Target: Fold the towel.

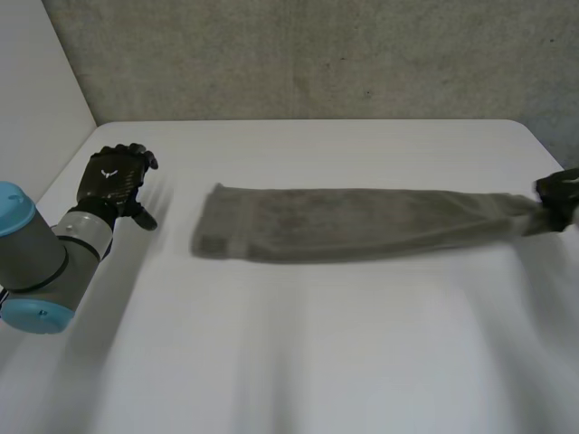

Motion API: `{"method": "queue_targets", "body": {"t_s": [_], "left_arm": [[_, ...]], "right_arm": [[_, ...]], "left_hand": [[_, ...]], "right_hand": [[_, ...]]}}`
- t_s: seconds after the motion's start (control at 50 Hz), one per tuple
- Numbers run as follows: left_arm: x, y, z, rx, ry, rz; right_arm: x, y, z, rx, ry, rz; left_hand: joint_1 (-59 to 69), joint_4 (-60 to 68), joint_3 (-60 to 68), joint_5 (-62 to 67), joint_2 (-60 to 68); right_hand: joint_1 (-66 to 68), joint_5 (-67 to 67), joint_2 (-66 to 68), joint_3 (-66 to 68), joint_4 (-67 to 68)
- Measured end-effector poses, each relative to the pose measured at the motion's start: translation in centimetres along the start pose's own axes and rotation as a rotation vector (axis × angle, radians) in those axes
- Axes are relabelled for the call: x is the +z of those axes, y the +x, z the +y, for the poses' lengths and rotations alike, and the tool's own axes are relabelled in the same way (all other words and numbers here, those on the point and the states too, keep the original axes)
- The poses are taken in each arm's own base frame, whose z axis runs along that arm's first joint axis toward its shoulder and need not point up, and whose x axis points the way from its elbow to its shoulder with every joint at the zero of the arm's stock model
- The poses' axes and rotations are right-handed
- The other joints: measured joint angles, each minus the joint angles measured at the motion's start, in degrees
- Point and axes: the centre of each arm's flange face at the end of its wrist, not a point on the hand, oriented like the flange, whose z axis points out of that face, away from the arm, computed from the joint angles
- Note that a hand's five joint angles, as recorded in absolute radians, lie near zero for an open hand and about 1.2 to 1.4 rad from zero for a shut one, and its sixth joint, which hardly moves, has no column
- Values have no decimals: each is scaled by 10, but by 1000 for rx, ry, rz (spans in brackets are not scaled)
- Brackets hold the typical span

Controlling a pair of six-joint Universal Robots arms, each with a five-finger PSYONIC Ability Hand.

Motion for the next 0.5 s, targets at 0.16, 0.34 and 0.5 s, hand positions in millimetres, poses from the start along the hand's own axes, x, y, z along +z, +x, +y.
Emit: {"method": "queue_targets", "body": {"t_s": [0.16,0.34,0.5], "left_arm": [[-2,1,0,-1,-2,2],[-2,1,-1,1,0,2],[-3,1,-1,2,0,1]], "right_arm": [[-1,38,-38,-92,85,91],[-55,-64,-152,-131,385,-46],[-136,-224,-189,-210,576,-341]], "left_hand": [[0,0,0,0,0],[0,0,0,0,0],[0,0,0,0,0]], "right_hand": [[0,0,0,0,0],[0,0,4,8,0],[-28,-26,-14,-16,-26]]}}
